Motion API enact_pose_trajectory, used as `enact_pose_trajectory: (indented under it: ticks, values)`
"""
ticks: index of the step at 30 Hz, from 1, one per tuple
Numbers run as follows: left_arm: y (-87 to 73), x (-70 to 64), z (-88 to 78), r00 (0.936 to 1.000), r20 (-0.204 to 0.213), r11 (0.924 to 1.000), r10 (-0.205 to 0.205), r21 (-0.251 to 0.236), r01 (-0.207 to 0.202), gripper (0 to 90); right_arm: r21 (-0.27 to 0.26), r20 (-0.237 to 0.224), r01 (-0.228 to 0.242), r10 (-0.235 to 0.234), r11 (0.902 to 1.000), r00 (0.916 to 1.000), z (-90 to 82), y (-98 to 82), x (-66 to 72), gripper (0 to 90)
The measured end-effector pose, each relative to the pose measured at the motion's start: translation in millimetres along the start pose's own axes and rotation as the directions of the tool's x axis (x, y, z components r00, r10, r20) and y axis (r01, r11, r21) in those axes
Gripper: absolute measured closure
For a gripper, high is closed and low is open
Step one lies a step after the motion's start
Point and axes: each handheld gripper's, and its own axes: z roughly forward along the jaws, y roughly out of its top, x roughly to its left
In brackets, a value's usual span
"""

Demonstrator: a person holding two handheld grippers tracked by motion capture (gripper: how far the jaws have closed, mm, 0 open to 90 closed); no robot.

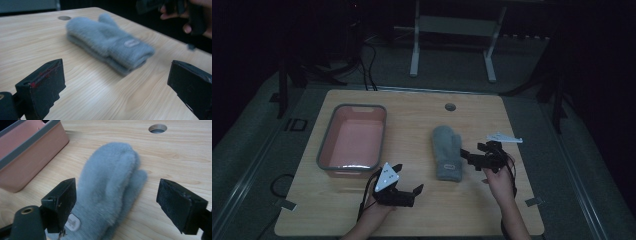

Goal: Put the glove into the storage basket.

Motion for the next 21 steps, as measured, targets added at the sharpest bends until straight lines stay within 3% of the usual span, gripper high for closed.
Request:
enact_pose_trajectory:
  ticks: [2,4,7,10,11,16,19,21]
  values:
    - [11.9,1.2,8.1,0.9996,0.021,0.9998,-0.017,0.002,0.017,1.7,0.035,-0.007,-0.009,0.009,0.9993,0.9999,-1.2,0.9,-5.9,17.1]
    - [24.9,3.9,19.5,0.9996,0.004,0.9989,-0.027,0.038,0.027,1.7,0.071,-0.014,-0.002,0.003,0.9975,0.9999,0.2,2.4,-8.5,11.3]
    - [39.5,8.9,37.5,0.999,-0.01,0.9946,-0.043,0.094,0.044,1.8,0.105,-0.02,0.019,-0.017,0.9943,0.9997,5.1,5.2,-8.6,11.2]
    - [49.9,16.7,58.5,0.9994,-0.01,0.9909,-0.034,0.13,0.035,2.7,0.12,-0.013,0.021,-0.019,0.9925,0.9997,11.9,9.7,-11.3,21.9]
    - [52.3,20.2,65.9,0.9992,-0.002,0.9892,-0.041,0.141,0.04,9.3,0.123,-0.012,0.018,-0.017,0.9923,0.9998,14.0,11.7,-12.4,29.9]
    - [58.0,34.4,103.7,0.9917,0.024,0.9683,-0.127,0.22,0.118,14.9,0.145,-0.023,0.011,-0.008,0.9894,0.9997,31.3,18.0,-15.9,46.9]
    - [59.4,37.9,120.3,0.9894,0.017,0.955,-0.144,0.265,0.134,16.4,0.178,-0.051,-0.012,0.021,0.984,0.9985,45.0,16.1,-18.8,49.7]
    - [58.9,41.7,130.2,0.9859,0.012,0.937,-0.167,0.313,0.155,18.8,0.202,-0.057,-0.013,0.025,0.9794,0.9981,51.7,13.9,-20.2,48.5]
